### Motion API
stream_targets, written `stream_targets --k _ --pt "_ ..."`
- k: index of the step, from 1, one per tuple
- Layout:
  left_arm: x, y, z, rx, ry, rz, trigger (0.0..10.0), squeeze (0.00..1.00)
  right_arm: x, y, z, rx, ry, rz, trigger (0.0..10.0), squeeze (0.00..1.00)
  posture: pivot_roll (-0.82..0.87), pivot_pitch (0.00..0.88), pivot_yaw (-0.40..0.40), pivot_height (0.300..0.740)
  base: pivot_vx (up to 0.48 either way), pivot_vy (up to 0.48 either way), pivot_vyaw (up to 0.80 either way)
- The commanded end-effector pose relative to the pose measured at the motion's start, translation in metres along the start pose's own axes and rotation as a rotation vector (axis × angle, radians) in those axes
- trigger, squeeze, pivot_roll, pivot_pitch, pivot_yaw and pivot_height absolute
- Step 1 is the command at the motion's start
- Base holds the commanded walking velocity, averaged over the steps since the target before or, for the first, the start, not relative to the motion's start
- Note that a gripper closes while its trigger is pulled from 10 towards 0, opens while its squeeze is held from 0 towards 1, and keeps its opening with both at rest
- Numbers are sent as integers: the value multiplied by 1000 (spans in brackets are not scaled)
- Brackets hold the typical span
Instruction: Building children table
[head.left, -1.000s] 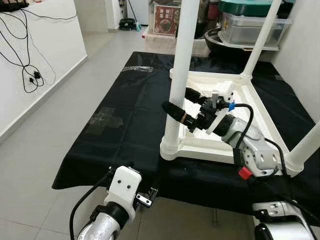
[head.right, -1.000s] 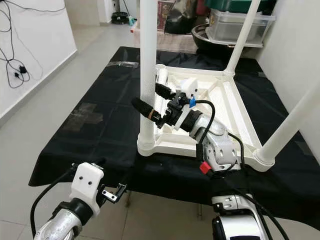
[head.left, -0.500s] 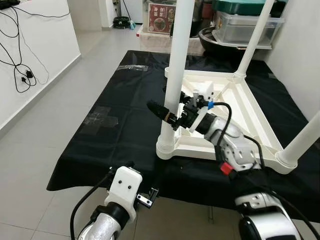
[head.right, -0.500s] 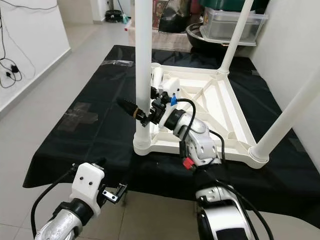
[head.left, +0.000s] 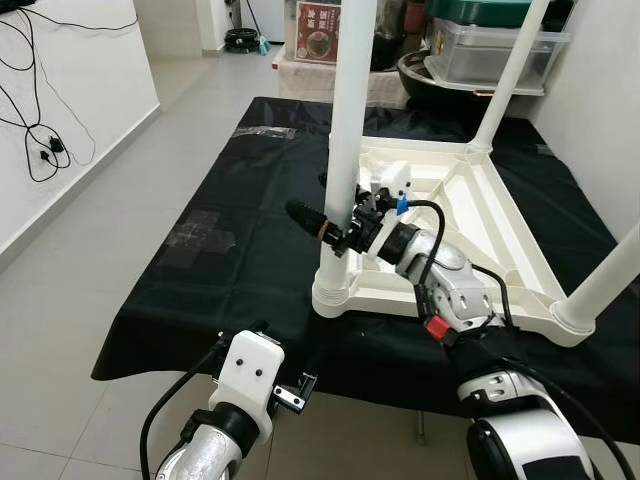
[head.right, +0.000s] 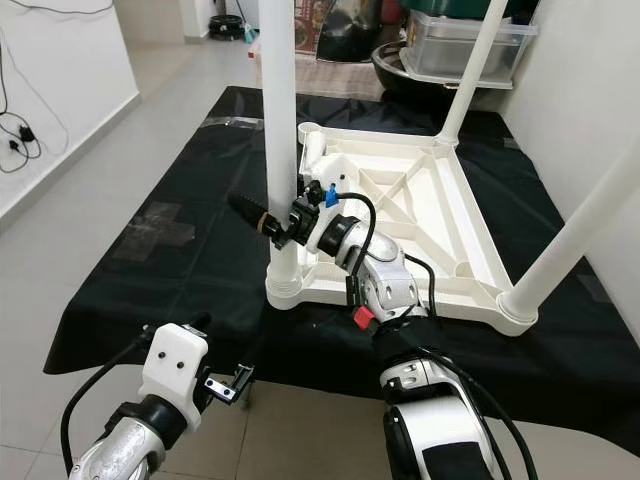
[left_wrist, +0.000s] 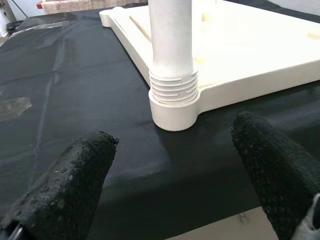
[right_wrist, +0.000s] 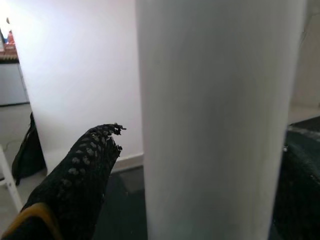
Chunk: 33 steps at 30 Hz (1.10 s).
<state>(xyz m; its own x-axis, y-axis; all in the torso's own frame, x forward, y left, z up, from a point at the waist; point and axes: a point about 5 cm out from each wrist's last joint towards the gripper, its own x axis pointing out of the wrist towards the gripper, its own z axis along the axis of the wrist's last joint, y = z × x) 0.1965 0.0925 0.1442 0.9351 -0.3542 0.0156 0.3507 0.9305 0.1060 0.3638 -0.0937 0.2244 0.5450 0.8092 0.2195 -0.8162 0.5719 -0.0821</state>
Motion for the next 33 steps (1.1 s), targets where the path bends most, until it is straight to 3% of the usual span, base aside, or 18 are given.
stream_targets --k 1,5,6,7,8,33 --pt "-1 -2 2 -2 -3 0 10000 0 2 -1 2 -26 2 16 10000 0 135 87 -83 740 0 0 0" --pt "0 -1 2 -1 -5 2 10000 0 2 -1 0 -32 14 23 10000 0 131 90 -83 740 0 0 0" --pt "0 -1 2 -1 -6 2 10000 0 2 -1 0 -37 20 26 7922 0 130 90 -82 740 0 0 0" --pt "0 -1 2 0 -7 3 10000 0 2 -2 -1 -43 24 27 2235 0 131 91 -84 740 0 0 0" --pt "1 -1 2 0 -7 5 10000 0 2 -2 -1 -45 25 26 0 0 132 90 -85 740 0 0 0" --pt "3 2 7 19 -27 25 10000 0 -10 -8 -11 -54 54 -1 0 0 131 90 -82 740 0 0 0"
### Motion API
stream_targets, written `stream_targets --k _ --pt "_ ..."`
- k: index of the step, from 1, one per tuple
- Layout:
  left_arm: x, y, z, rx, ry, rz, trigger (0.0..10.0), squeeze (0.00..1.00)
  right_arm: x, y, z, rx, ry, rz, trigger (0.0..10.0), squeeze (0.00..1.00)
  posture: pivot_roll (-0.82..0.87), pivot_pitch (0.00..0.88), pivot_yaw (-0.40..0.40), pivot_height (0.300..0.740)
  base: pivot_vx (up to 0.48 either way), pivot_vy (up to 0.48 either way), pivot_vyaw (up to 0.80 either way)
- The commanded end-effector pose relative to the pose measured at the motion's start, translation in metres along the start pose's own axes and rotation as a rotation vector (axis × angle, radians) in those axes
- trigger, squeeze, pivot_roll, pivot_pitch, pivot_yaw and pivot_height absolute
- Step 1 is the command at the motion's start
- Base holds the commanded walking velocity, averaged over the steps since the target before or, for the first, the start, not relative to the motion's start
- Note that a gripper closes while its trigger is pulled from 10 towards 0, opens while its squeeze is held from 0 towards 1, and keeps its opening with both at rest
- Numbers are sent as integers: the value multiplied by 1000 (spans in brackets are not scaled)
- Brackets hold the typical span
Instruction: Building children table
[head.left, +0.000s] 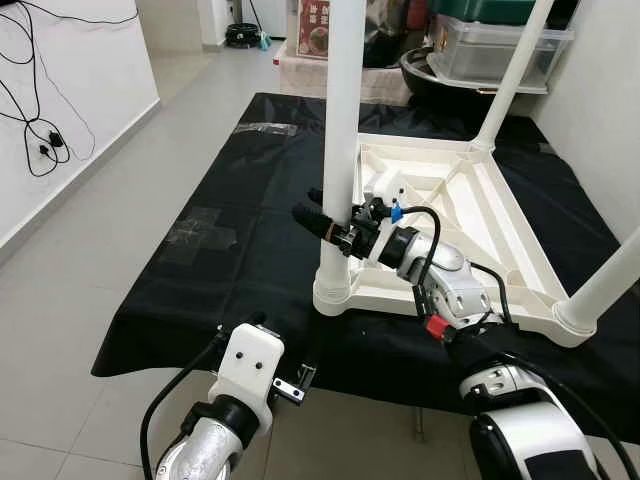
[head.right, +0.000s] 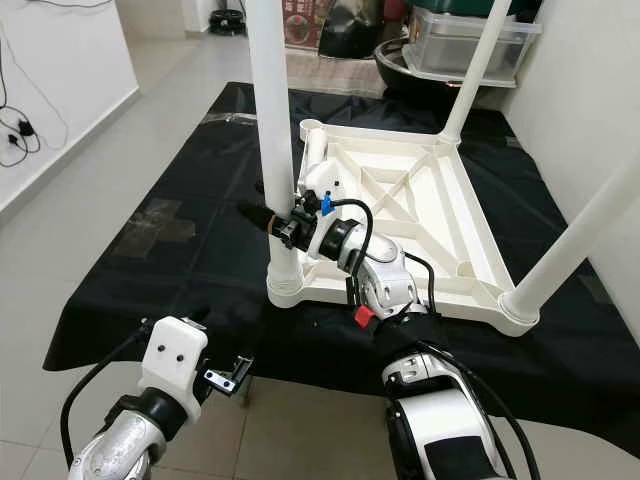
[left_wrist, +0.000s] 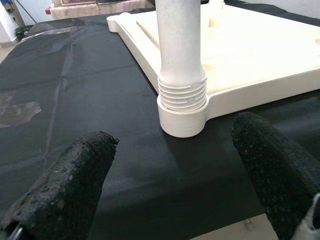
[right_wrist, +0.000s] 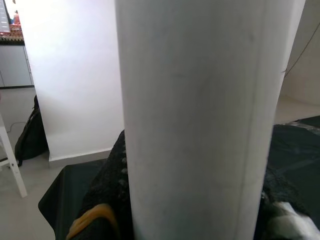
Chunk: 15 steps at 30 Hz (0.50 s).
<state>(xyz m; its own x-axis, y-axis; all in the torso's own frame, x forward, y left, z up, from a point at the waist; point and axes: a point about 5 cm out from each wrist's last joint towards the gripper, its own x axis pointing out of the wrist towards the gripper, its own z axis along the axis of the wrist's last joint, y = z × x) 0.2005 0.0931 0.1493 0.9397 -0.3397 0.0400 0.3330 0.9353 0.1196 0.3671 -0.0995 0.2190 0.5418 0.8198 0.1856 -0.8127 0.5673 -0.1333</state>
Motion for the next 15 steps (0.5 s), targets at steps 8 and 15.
stream_targets --k 8,15 --pt "1 4 6 19 -19 21 10000 0 -17 -7 -18 16 50 -112 0 0 130 79 -73 740 0 0 0" --pt "2 6 7 25 -23 25 10000 0 -25 -13 -26 28 68 -238 0 0 131 78 -70 740 0 0 0"
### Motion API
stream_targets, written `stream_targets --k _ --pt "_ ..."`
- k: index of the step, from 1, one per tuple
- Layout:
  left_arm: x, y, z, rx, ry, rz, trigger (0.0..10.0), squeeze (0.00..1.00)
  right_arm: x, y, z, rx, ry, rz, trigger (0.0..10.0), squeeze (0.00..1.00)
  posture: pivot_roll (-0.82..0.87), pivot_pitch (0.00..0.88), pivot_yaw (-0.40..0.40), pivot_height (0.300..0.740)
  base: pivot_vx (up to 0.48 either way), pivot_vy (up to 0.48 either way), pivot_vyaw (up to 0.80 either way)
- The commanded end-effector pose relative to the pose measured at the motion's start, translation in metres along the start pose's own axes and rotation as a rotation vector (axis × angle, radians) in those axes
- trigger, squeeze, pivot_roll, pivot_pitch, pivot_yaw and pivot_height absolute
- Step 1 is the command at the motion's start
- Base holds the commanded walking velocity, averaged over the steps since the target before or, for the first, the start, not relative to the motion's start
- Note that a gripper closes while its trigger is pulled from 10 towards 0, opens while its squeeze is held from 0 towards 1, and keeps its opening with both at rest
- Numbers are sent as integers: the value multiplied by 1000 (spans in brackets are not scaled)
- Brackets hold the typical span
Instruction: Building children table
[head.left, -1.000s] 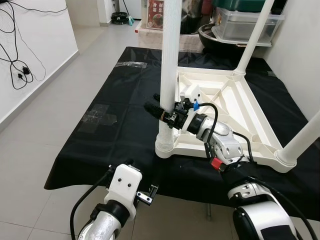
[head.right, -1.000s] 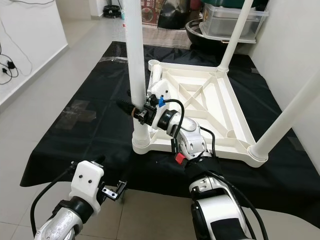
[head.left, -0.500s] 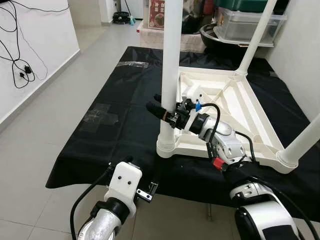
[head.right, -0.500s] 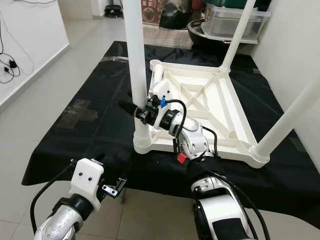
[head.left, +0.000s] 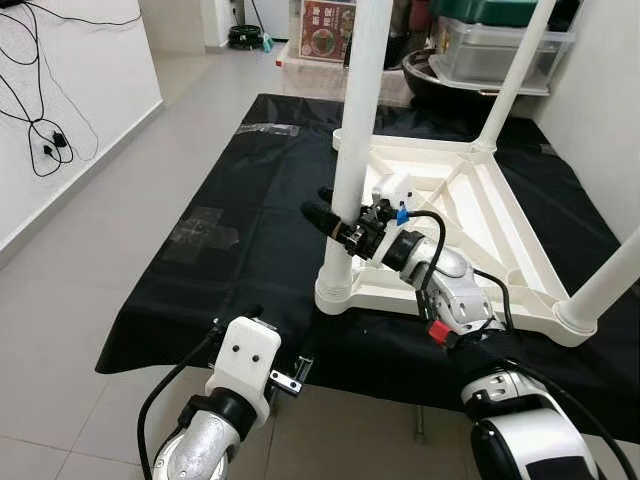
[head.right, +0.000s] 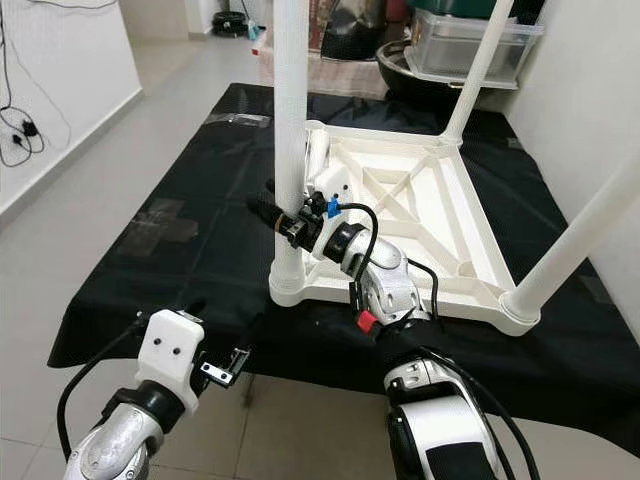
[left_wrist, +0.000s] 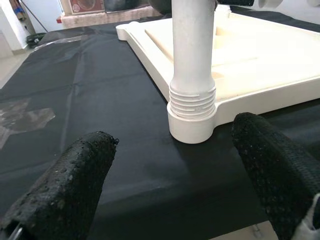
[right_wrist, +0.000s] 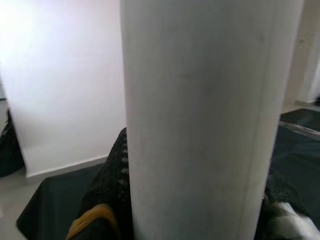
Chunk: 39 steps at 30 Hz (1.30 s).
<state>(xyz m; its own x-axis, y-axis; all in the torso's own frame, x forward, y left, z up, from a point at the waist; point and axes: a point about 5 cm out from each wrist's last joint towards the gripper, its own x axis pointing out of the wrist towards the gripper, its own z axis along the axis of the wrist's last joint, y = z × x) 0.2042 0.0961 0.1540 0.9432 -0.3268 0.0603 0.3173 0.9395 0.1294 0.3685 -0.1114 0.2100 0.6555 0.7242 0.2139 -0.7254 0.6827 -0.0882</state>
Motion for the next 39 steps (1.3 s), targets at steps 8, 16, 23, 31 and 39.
stream_targets --k 8,16,23,31,39 --pt "0 4 2 25 -3 13 10000 0 -26 -12 -23 -16 91 -264 0 0 128 74 -68 740 0 0 0" --pt "1 8 2 33 -6 19 10000 0 -41 -17 -32 -131 177 -610 0 0 124 75 -62 740 0 0 0" --pt "1 8 2 34 -5 15 10000 0 -46 -16 -34 -86 227 -1043 0 0 130 84 -66 740 0 0 0" --pt "2 8 2 34 -5 14 10000 0 -34 -9 -30 46 215 -1360 0 0 136 90 -72 740 0 0 0" --pt "1 8 2 35 -2 15 10000 0 -29 -4 -23 70 226 -1512 0 0 138 97 -70 740 0 0 0"
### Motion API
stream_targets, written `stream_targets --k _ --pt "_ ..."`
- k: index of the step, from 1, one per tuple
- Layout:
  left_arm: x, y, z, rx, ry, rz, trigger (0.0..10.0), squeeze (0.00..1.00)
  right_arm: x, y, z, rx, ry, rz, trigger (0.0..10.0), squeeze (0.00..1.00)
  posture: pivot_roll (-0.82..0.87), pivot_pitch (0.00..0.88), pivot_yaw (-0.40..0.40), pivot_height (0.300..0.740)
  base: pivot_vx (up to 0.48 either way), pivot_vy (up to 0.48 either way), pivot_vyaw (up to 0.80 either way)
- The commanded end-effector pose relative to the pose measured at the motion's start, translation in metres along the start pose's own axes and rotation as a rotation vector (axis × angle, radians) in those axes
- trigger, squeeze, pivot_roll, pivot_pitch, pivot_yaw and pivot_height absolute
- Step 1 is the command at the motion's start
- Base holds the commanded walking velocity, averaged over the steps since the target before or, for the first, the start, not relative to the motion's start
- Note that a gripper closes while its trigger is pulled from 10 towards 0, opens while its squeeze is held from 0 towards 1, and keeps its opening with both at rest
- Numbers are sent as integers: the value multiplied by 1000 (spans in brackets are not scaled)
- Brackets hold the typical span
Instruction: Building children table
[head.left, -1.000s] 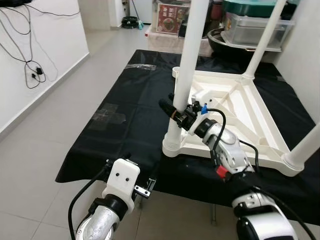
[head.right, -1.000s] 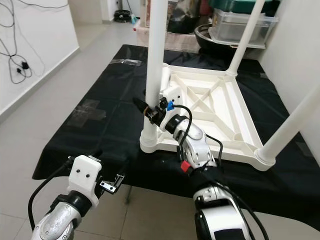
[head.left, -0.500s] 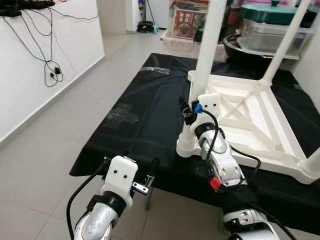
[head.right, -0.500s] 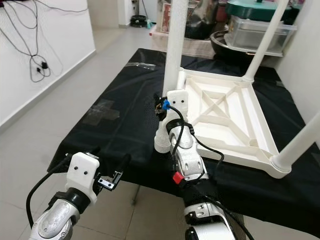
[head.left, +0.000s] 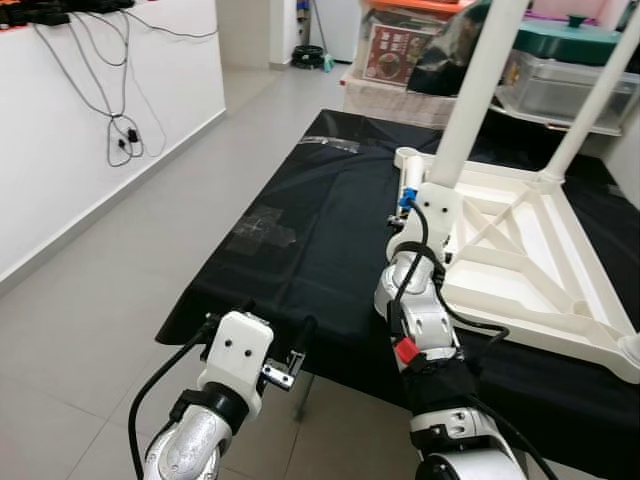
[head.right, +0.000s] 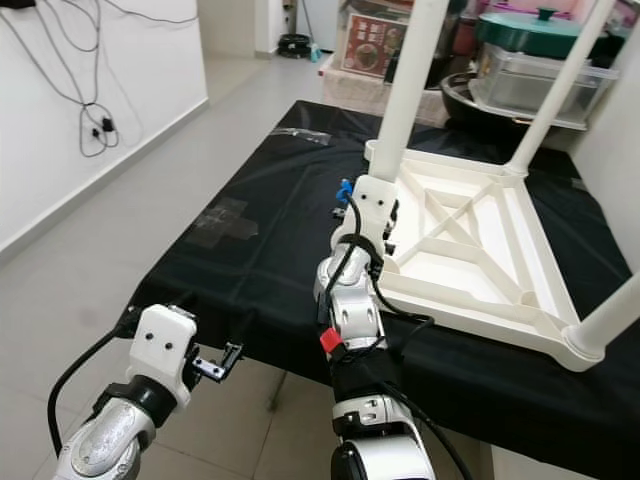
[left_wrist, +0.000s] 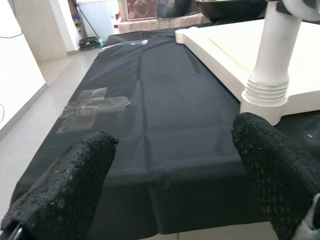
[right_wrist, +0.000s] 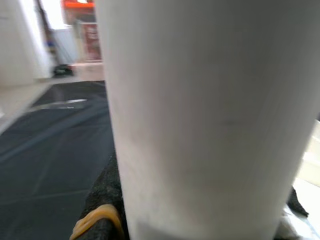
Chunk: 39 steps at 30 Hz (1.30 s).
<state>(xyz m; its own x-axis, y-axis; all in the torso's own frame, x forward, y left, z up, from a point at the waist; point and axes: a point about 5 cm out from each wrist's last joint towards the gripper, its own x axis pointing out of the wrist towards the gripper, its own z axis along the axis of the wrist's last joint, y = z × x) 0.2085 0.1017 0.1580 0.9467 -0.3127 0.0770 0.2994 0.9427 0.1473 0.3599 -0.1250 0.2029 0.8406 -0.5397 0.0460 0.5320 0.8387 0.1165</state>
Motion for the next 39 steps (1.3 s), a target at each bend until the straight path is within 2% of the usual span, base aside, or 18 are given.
stream_targets --k 1,5,18,24,26,32,35,36,39 --pt "-1 1 -1 16 12 -2 10000 0 0 -10 -20 -2 134 -159 0 0 138 98 -66 740 0 0 0" --pt "0 1 -1 17 11 -4 10000 0 -3 -8 -20 -12 161 -235 0 0 139 100 -65 740 0 0 0" --pt "1 1 -1 14 8 -5 10000 0 -2 1 -15 -20 189 -287 0 0 131 104 -66 740 0 0 0" --pt "3 -2 1 9 0 -19 10000 0 -6 2 -16 19 198 -321 0 0 135 103 -64 740 0 0 0" --pt "2 -2 1 12 1 -24 10000 0 -12 7 -17 47 191 -283 0 0 132 103 -65 740 0 0 0" --pt "2 -2 1 13 2 -22 10000 0 -16 9 -16 53 152 -229 0 0 134 98 -65 740 0 0 0" --pt "1 -2 0 14 4 -20 10000 0 -15 17 7 144 16 -62 0 0 133 95 -61 740 0 0 0" --pt "1 -2 0 14 4 -20 10000 0 -15 17 7 144 16 -62 0 0 133 95 -61 740 0 0 0" --pt "1 -3 -1 15 6 -25 10000 0 -13 25 27 164 -83 126 0 0 129 87 -58 740 0 0 0"
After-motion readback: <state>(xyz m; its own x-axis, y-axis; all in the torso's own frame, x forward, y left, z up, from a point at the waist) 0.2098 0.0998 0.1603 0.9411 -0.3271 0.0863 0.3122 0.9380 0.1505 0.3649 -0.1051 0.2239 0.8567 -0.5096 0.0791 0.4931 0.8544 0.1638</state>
